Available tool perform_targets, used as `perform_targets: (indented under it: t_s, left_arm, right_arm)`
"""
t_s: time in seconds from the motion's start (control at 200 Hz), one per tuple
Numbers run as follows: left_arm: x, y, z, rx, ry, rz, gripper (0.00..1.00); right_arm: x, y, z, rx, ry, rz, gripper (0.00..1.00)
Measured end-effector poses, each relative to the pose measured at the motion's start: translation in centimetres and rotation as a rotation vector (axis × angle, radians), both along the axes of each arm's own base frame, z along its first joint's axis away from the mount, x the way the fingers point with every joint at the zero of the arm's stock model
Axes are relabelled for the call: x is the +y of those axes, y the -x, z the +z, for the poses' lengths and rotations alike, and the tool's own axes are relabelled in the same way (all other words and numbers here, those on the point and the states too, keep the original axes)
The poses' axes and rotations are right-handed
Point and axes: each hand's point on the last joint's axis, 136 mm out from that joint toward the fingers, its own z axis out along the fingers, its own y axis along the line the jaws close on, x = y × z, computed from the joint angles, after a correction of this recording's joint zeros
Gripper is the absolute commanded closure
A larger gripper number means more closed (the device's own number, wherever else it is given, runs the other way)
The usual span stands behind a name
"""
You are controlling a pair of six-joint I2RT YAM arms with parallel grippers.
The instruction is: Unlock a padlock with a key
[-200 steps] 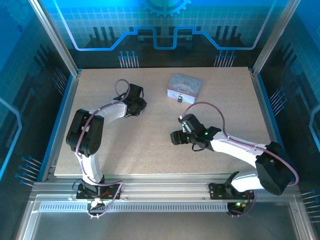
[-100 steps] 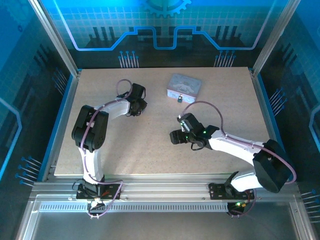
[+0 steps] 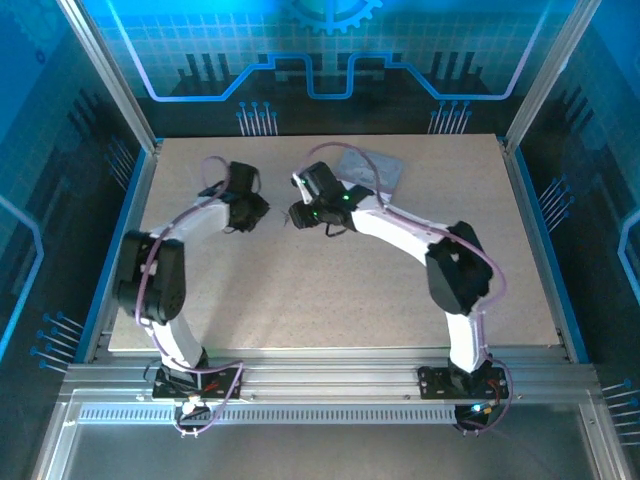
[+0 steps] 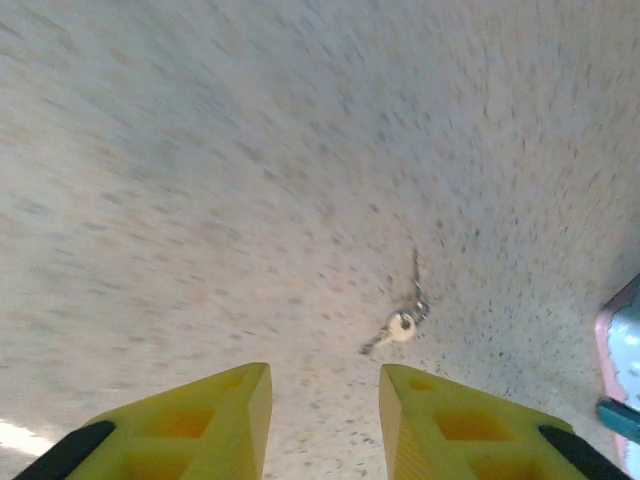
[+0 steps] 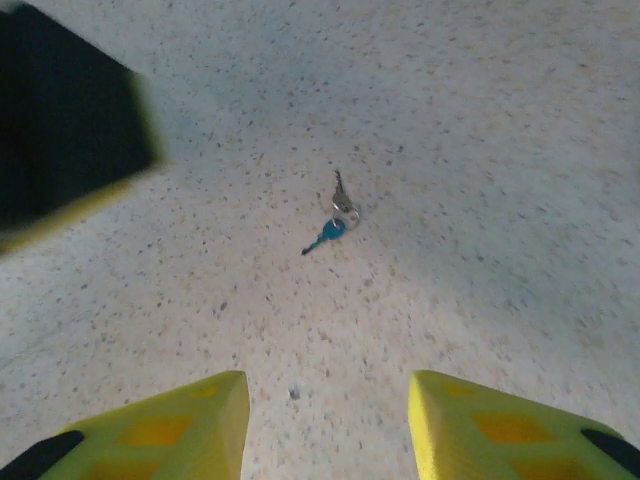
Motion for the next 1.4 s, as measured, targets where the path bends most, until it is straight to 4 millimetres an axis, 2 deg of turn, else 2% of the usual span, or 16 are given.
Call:
perform_targets:
  t_s: [0.105,0.185,0.365,0.525,0.705,0.865,0.985,1.401]
  left_arm:
    - [3.9,1.5,0.5,-0.002,0.003,0.050,0.65]
    - [4.9,2.4,0.2,0.013,0.008,0.050,0.65]
    - [4.4,3.1,-0.3,0.032,0.031,-0.018,0.65]
    - [4.3,3.1,-0.3,0.027,0.051,-0.051,0.65]
    - [4.1,3.4,-0.7,0.032,0.068,-0.074,0.65]
    - [4.1,4.3,-1.8,0.059,0.087,-0.076,0.65]
    - [4.4,4.3,-1.8,0.056,0.090,-0.069,0.65]
    - [4.4,4.1,-1.9,0.042,0.096,-0.072,0.65]
  right_arm:
    - [1.6,-1.6,-2.3,0.030,0.050,0.031,0.53]
    - [2.7,-2.8,-3.9,0.044,0.082,0.051,0.53]
    - [4.3,-4.6,-6.4,0.056,0.137,0.091,0.60]
    - [5.3,-5.8,-6.8,0.039,0.151,0.108,0.64]
    - [5.4,-5.9,-7.7,0.048,0.171,0.125,0.64]
    - [5.5,-5.9,-9.5,0.064,0.187,0.140,0.62]
    - [5.5,-5.7,-10.5,0.076,0.201,0.160,0.59]
    - [6.0,-6.4,-10.8,0.045,0.209,0.196,0.59]
